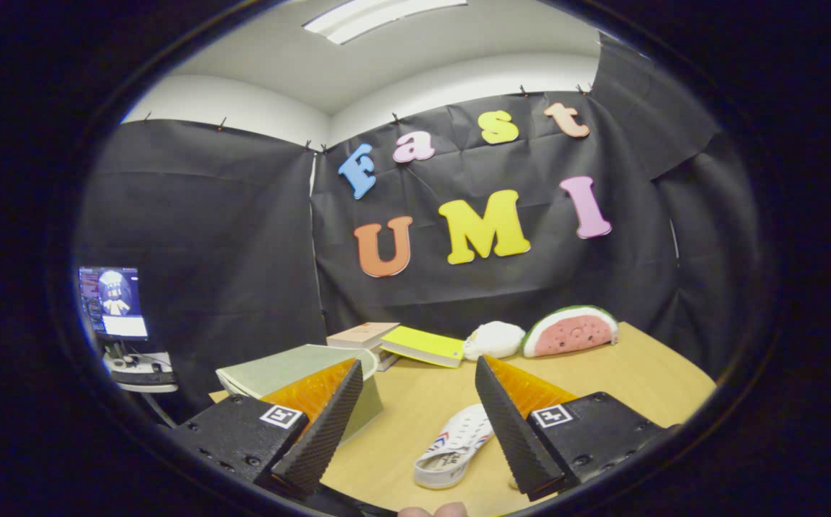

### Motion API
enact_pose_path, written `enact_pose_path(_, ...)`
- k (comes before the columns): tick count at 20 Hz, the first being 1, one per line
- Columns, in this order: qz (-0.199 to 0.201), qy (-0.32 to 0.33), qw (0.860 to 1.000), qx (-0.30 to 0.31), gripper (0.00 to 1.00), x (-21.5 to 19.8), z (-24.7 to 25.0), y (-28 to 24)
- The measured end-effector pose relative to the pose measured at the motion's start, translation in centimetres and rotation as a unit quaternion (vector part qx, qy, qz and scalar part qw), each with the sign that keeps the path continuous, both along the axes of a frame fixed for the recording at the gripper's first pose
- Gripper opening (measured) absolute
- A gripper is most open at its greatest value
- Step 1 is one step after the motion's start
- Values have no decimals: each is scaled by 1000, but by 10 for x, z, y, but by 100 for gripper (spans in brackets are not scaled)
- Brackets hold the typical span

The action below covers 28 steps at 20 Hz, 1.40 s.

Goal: Open the storage box then place both shoes into the box .Put the left shoe in first, then the right shoe, with the right side of both shoes facing outward in a uniform manner.

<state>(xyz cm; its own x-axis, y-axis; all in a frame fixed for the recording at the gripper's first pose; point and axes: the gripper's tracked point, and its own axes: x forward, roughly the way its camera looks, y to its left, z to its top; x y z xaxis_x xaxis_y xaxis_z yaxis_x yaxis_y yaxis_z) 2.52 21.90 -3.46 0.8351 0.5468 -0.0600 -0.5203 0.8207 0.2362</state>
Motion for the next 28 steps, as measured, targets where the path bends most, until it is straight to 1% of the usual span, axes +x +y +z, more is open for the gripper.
enact_pose_path(2, 36, 15, 999, 19, 100, 3, -5, 30)
enact_pose_path(5, 94, 49, 993, 43, 100, 5, -20, 74)
enact_pose_path(7, 136, 80, 986, 58, 100, 7, -32, 105)
enact_pose_path(9, 176, 118, 975, 70, 100, 4, -48, 128)
enact_pose_path(11, 200, 147, 966, 77, 100, 3, -59, 143)
enact_pose_path(15, 226, 198, 949, 100, 100, -1, -77, 162)
enact_pose_path(17, 241, 227, 934, 135, 100, -2, -79, 165)
enact_pose_path(19, 249, 262, 917, 168, 100, 8, -80, 169)
enact_pose_path(22, 268, 310, 886, 215, 99, 14, -80, 176)
enact_pose_path(25, 293, 350, 852, 258, 99, 12, -76, 185)
enact_pose_path(26, 297, 354, 845, 271, 98, 11, -71, 186)
enact_pose_path(27, 299, 352, 843, 275, 97, 11, -65, 185)
enact_pose_path(28, 297, 347, 848, 269, 94, 12, -63, 183)
